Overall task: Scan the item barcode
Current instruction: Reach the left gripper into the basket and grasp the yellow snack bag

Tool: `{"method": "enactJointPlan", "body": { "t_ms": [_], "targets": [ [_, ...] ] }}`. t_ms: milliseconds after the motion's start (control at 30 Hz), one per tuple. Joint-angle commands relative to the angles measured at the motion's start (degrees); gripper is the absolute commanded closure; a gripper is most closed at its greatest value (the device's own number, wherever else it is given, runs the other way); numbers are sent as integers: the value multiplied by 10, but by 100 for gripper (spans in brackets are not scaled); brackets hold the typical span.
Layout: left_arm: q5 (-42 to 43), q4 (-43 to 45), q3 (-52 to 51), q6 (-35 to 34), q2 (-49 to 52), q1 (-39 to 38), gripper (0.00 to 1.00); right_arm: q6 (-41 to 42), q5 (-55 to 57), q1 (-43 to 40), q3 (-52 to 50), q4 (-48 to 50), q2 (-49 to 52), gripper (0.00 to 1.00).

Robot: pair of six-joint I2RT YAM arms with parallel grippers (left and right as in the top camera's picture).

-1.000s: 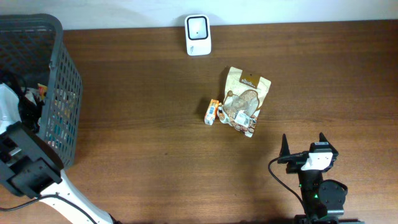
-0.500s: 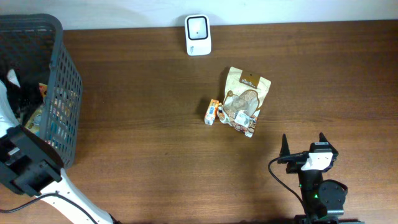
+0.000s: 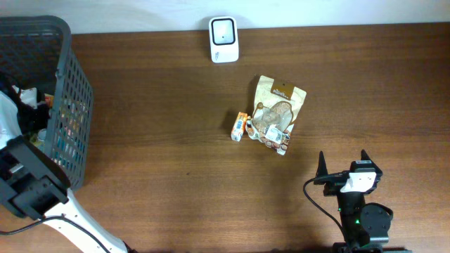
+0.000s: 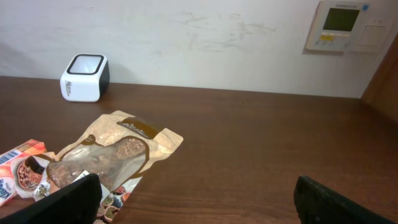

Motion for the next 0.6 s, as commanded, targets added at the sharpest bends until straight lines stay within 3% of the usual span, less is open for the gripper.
{"method": "enactJointPlan", "body": {
  "t_ms": [0,67,100,200,267,333,500,567],
  "targets": [
    [19,3,-55,18,10,-4,5,-4,3,3,-5,-2,-4,2],
    [19,4,-77,18,10,-4,7,-4,3,3,-5,-2,-4,2],
    [19,4,-90,18,10,-4,16,-4,3,3,-5,-2,-4,2],
    [19,0,-103,18,10,-4,65,-4,3,3,-5,-2,-4,2],
    [19,-6,-103,17,10,-4,92,-4,3,3,-5,-2,-4,2],
    [19,-8,-103,11,10,-4,100,-4,3,3,-5,-2,-4,1],
    [19,-35,-66,-10,9,-4,100,-4,3,3,-5,-2,-4,2],
    [19,-60,-13,-53,8,-4,100,-4,3,3,-5,-2,-4,2]
  ]
}}
